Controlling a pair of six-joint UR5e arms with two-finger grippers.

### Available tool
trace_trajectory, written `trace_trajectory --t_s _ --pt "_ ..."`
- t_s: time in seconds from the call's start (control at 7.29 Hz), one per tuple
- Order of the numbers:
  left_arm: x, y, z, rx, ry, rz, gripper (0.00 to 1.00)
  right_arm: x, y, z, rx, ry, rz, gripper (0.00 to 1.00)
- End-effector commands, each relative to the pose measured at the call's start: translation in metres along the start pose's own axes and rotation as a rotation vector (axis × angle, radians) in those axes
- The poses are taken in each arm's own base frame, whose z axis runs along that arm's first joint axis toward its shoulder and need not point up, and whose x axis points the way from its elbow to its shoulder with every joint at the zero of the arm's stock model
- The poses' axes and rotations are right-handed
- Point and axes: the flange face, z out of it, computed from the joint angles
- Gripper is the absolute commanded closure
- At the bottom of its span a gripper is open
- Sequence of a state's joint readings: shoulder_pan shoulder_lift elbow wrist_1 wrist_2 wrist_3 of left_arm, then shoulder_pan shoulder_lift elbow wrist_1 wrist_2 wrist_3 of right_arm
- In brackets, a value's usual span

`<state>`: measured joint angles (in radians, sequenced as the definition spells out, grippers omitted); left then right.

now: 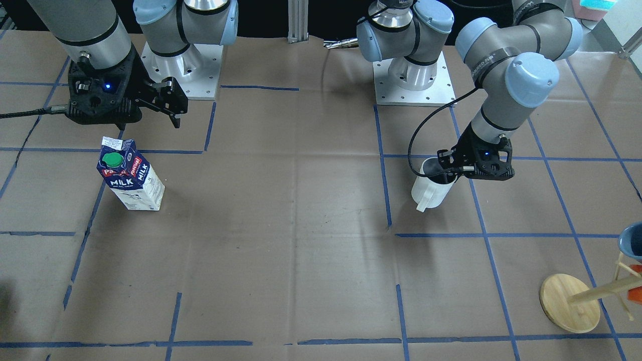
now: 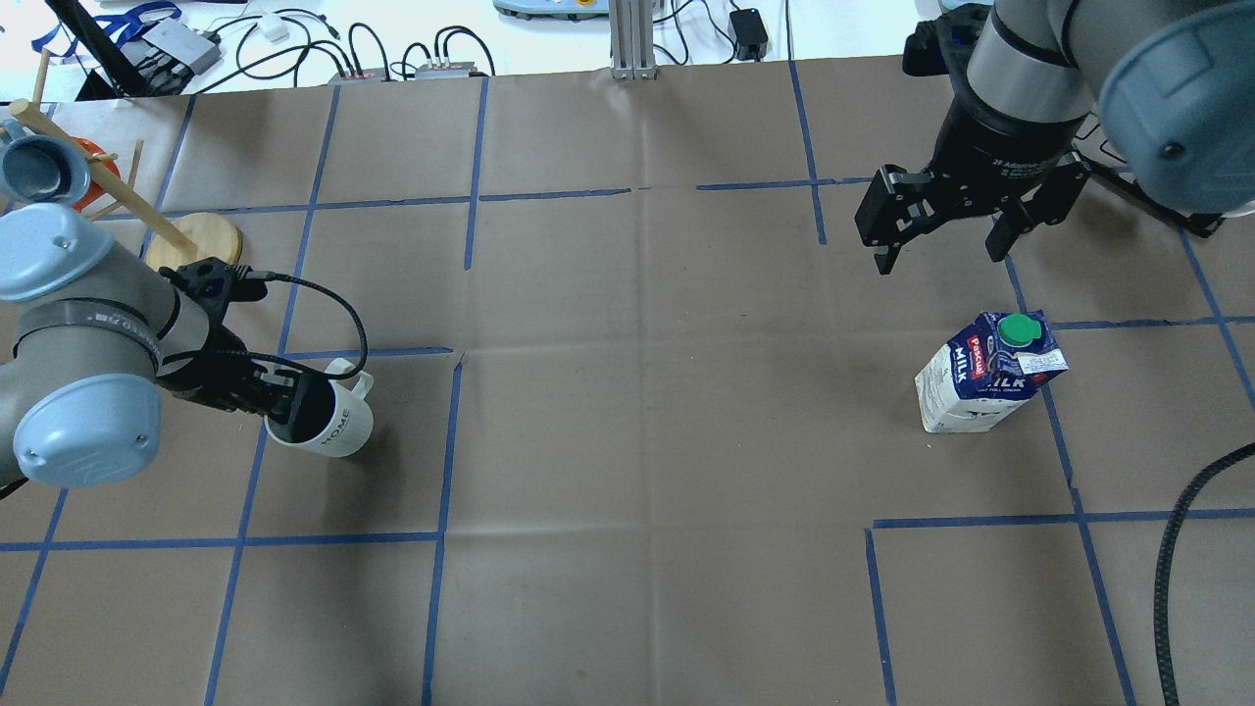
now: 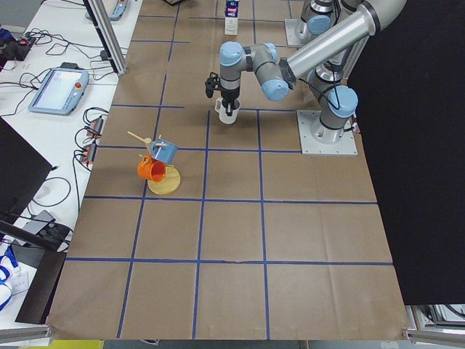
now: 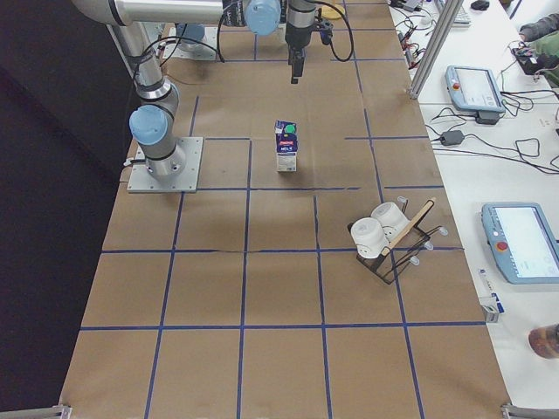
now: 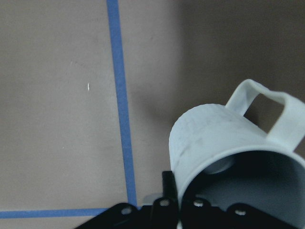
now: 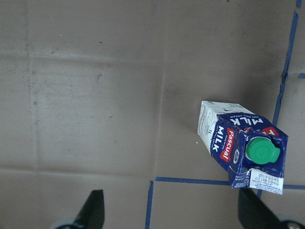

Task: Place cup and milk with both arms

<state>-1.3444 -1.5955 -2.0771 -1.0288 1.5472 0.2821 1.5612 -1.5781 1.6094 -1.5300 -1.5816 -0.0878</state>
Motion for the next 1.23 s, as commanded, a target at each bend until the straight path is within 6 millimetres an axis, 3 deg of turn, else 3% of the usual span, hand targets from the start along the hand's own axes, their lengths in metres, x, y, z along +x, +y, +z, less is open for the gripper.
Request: trace_trajectory --t_s 0.0,0.27,0.41,0.69,1.1 --pt "0.087 -0.055 0.006 0.003 0.019 -0.033 1.00 0.000 0.000 0.000 0.000 0.000 0.000 0.00" --pt "0.160 -0.111 0.008 0.030 0.034 -0.073 1.00 0.001 0.000 0.000 -0.001 0.000 0.001 0.00" --pt "0.181 -0.134 0.014 0.032 0.038 -0.086 1.00 0.000 0.000 0.000 0.000 0.000 0.000 0.00" --pt "0.209 -0.174 0.028 -0.031 0.025 -0.058 1.00 0.000 0.000 0.000 0.000 0.000 0.000 0.00" --pt "0.230 -0.202 0.044 -0.057 0.024 -0.083 0.99 0.000 0.000 0.000 -0.002 0.001 0.000 0.00"
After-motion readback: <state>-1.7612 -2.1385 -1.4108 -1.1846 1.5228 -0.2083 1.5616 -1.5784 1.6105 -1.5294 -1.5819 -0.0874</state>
